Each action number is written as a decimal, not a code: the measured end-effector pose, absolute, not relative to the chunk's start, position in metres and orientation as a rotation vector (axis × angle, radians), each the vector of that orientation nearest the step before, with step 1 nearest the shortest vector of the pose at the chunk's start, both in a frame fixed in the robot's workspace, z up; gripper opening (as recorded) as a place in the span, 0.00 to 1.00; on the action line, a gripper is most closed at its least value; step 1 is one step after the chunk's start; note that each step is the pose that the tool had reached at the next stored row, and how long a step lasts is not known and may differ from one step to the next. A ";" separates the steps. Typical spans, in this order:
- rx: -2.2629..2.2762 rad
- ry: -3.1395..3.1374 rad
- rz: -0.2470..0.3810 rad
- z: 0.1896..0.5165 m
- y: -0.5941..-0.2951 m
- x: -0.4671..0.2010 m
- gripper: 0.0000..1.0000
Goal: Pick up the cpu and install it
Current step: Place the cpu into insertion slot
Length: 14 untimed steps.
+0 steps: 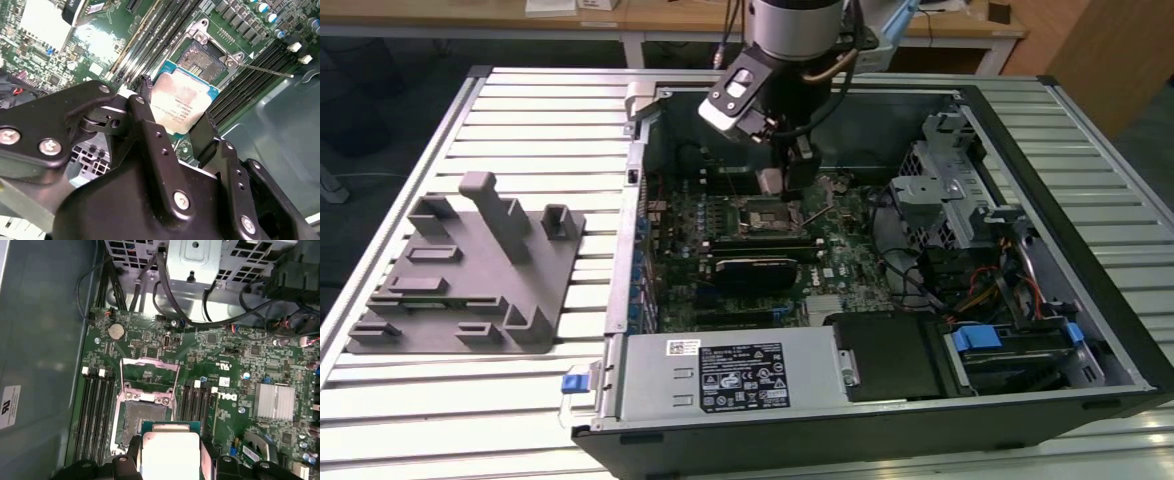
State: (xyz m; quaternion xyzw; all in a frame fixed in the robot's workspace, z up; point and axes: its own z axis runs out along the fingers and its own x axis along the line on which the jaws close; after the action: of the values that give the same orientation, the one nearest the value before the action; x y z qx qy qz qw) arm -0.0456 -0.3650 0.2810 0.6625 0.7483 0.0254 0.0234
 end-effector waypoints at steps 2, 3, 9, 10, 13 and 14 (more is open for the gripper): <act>2.051 2.316 0.078 0.278 -0.364 -0.046 0.55; 2.051 2.317 0.078 0.277 -0.363 -0.046 0.55; 2.052 2.316 0.077 0.268 -0.359 -0.046 0.55; 2.053 2.316 0.077 0.266 -0.357 -0.046 0.55; 2.053 2.316 0.077 0.261 -0.354 -0.046 0.55; 2.053 2.316 0.077 0.259 -0.354 -0.046 0.55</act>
State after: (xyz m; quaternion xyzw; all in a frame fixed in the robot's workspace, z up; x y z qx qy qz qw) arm -0.0456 -0.3537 0.2594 0.6630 0.7479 0.0248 0.0229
